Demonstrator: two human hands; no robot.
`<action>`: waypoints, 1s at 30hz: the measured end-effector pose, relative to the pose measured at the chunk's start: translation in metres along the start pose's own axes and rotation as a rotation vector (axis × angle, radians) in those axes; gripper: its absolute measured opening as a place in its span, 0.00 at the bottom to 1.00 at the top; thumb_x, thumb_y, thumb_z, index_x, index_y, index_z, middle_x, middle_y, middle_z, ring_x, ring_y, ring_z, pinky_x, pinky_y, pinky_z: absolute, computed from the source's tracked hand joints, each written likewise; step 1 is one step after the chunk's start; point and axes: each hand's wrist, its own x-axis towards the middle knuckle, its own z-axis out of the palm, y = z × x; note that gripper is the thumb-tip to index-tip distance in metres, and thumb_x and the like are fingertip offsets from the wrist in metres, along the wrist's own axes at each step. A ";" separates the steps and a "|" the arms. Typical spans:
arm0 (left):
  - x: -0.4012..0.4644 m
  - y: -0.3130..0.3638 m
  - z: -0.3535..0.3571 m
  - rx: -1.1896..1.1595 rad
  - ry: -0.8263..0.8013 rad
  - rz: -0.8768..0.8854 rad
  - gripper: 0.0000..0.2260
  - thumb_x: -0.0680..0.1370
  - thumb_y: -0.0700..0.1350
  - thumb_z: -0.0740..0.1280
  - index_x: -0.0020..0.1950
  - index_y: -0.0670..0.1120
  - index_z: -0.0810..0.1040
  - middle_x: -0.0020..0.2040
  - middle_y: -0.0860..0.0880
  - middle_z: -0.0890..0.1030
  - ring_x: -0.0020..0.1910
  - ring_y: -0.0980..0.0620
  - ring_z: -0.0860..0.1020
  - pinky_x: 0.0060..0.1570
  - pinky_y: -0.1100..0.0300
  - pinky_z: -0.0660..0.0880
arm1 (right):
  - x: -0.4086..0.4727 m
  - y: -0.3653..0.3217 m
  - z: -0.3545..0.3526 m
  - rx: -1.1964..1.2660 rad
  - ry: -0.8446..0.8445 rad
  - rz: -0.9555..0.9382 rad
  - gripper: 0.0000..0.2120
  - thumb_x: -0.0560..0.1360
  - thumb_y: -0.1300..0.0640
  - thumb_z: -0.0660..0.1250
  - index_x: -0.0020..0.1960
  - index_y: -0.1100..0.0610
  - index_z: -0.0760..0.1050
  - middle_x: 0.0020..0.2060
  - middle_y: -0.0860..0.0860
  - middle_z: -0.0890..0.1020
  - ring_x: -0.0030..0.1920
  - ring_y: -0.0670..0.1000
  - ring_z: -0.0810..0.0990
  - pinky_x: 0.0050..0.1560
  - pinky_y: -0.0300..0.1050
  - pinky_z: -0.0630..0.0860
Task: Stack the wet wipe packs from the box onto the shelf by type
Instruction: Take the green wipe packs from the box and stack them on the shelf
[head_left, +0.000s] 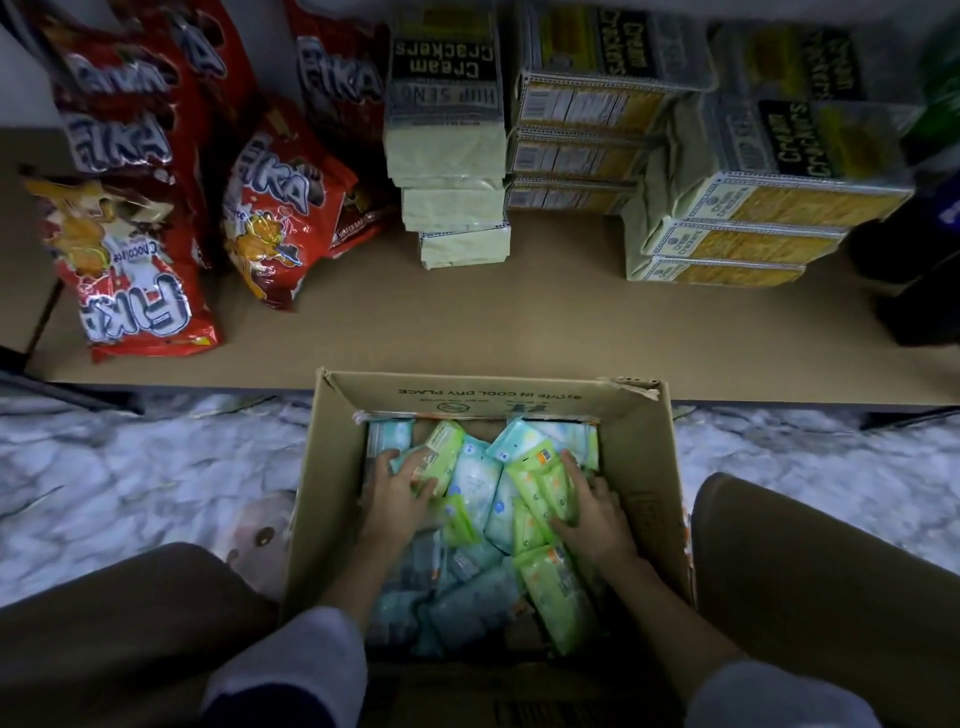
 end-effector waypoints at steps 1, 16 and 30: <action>0.008 0.000 0.000 -0.039 -0.042 -0.001 0.19 0.75 0.41 0.67 0.66 0.51 0.73 0.67 0.41 0.63 0.64 0.42 0.69 0.66 0.55 0.64 | 0.001 0.000 0.000 0.006 -0.002 0.002 0.42 0.74 0.50 0.66 0.76 0.45 0.39 0.70 0.58 0.62 0.66 0.62 0.66 0.62 0.51 0.67; 0.008 0.021 -0.022 -0.105 -0.133 -0.016 0.20 0.75 0.32 0.64 0.65 0.47 0.74 0.65 0.39 0.72 0.60 0.43 0.74 0.55 0.63 0.69 | -0.020 -0.016 -0.022 0.207 0.025 -0.012 0.43 0.69 0.51 0.73 0.76 0.45 0.51 0.64 0.60 0.68 0.63 0.60 0.72 0.62 0.45 0.71; -0.119 0.125 -0.166 -0.373 0.084 0.368 0.18 0.73 0.33 0.65 0.57 0.51 0.79 0.62 0.49 0.77 0.50 0.52 0.76 0.48 0.61 0.73 | -0.141 -0.086 -0.158 0.401 0.582 -0.314 0.27 0.68 0.51 0.73 0.64 0.53 0.69 0.55 0.54 0.73 0.59 0.56 0.70 0.51 0.46 0.68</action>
